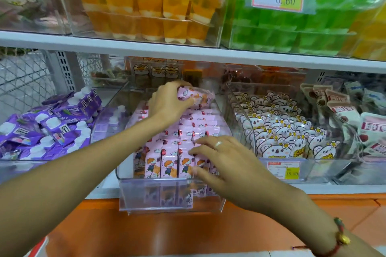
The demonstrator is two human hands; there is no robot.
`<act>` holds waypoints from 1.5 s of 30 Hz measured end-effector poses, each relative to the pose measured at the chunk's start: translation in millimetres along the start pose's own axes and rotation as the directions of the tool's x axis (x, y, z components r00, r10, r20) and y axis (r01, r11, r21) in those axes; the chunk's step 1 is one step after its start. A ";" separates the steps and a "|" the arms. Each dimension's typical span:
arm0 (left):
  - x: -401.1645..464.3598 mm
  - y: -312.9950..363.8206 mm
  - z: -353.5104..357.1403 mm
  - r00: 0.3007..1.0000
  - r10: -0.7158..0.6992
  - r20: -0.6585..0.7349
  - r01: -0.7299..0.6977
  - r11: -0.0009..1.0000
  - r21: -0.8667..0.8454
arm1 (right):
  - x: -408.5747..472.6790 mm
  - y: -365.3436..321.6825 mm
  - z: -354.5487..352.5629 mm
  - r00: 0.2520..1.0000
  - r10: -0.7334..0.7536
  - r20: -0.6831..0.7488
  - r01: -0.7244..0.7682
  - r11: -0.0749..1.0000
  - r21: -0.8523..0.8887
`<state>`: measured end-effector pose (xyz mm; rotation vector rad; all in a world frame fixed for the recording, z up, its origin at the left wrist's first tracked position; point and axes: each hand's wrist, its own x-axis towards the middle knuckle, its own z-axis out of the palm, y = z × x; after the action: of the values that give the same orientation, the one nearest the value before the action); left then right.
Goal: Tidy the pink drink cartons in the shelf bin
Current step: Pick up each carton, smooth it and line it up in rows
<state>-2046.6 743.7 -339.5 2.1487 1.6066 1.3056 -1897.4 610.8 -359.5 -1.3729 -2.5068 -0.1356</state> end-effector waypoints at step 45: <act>36.0 18.7 40.7 0.980 -0.095 0.177 0.116 0.987 -0.115 | -7.3 8.0 -9.9 0.966 0.098 -0.239 -0.052 0.980 0.191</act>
<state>-2003.0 780.7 -333.7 2.0118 1.5080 1.1252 -1885.0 607.1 -352.6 -1.2881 -2.2004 -0.0540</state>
